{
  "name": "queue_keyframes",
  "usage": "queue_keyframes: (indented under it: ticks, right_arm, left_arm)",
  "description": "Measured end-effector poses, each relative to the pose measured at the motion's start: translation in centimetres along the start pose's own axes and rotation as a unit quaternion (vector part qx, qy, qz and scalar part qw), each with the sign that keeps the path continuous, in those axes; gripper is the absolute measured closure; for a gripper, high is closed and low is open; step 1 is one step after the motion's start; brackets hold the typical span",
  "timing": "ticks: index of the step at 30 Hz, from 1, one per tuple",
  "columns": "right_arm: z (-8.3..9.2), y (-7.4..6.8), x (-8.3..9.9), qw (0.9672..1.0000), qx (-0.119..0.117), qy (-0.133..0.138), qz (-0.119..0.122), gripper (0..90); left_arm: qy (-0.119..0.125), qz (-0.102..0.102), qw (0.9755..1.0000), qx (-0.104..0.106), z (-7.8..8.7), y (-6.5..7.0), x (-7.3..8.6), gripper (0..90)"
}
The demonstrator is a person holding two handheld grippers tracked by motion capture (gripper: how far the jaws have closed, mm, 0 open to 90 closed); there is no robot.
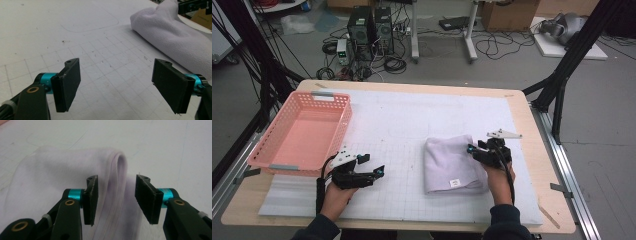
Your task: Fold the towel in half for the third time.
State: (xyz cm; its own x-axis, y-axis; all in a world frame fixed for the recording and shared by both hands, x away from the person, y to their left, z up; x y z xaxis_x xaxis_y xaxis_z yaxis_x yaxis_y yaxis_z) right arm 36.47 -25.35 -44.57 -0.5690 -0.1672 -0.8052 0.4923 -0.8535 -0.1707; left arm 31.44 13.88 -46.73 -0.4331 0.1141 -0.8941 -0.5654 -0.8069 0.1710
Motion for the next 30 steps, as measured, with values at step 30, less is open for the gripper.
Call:
queue_keyframes:
  ticks: [30]
  right_arm:
    - [6.1, -1.7, 3.0, 0.9997, 0.009, -0.007, 0.022, 55.1]
  left_arm:
    - [0.003, 0.000, 1.0000, -0.002, 0.0, 0.0, -0.1, 23.4]
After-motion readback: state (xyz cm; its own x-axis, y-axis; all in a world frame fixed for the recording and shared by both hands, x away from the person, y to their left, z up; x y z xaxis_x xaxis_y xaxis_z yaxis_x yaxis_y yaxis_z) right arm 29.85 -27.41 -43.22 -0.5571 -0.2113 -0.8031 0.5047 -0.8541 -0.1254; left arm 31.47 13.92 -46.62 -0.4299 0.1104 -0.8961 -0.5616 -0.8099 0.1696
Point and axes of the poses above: each handheld gripper's, and its own axes: z roughly backward along the jaws, x roughly out of its underside, y roughly to its right, the point moved 5 cm from there along -z, roughly forward along the jaws, and after that the axes turned 6 degrees about -x, right-handed, at the moved point
